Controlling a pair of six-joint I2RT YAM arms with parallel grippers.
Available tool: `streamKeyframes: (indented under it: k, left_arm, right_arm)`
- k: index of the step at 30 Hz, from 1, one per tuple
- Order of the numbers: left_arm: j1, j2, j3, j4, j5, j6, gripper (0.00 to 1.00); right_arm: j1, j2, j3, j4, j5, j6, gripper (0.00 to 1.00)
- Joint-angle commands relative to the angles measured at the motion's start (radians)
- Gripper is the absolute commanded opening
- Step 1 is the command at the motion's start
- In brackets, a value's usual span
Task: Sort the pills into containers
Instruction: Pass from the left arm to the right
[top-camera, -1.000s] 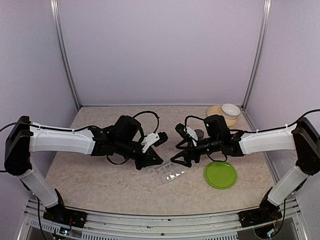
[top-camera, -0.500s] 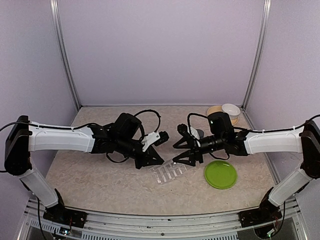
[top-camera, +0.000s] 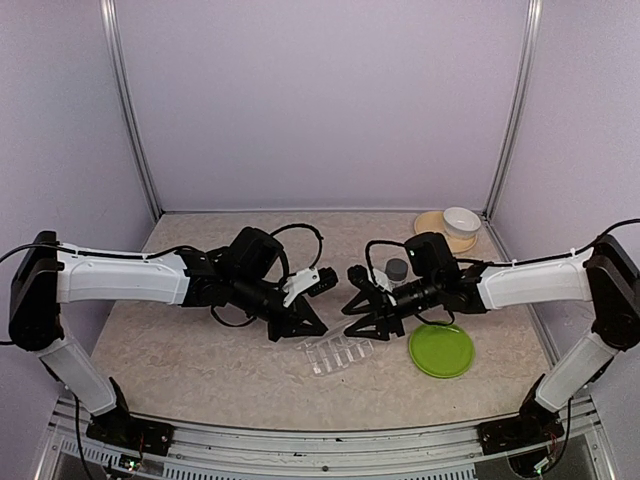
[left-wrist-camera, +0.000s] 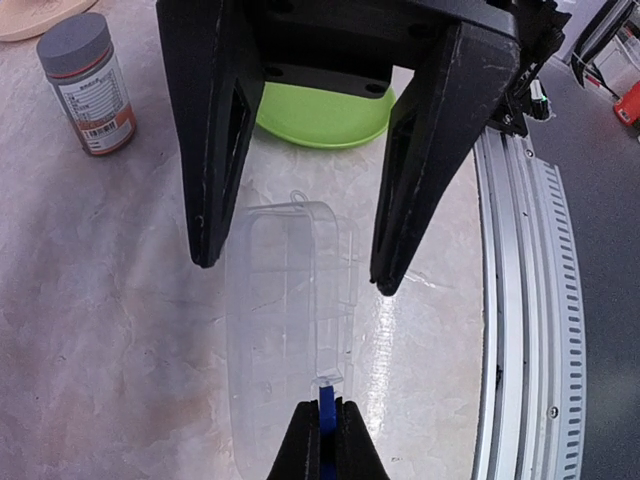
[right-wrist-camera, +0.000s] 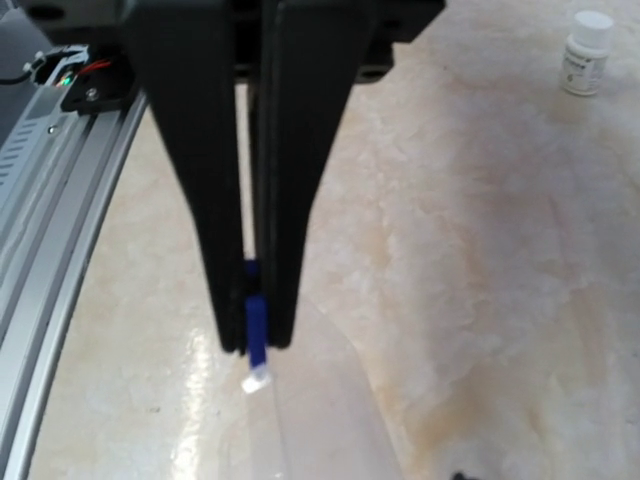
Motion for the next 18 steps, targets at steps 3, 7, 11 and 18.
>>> streamKeyframes:
  k: [3,7,11,18]
  left_arm:
    - [0.006,-0.032,0.033,-0.001,0.047,0.01,0.0]
    - [0.006,-0.033,0.033,-0.001,0.058,0.01,0.0]
    - [0.007,-0.038,0.033,-0.005,0.075,0.011,0.0]
    - [0.013,-0.039,0.032,-0.008,0.101,0.011,0.0]
  right_arm:
    - [0.04,0.044,0.043,-0.027,-0.011,-0.042,0.51]
    - [0.057,0.062,0.056,-0.034,-0.013,-0.056,0.44]
    - [0.065,0.067,0.056,-0.036,-0.01,-0.065,0.41]
    - [0.081,0.047,0.044,-0.03,0.013,-0.075,0.29]
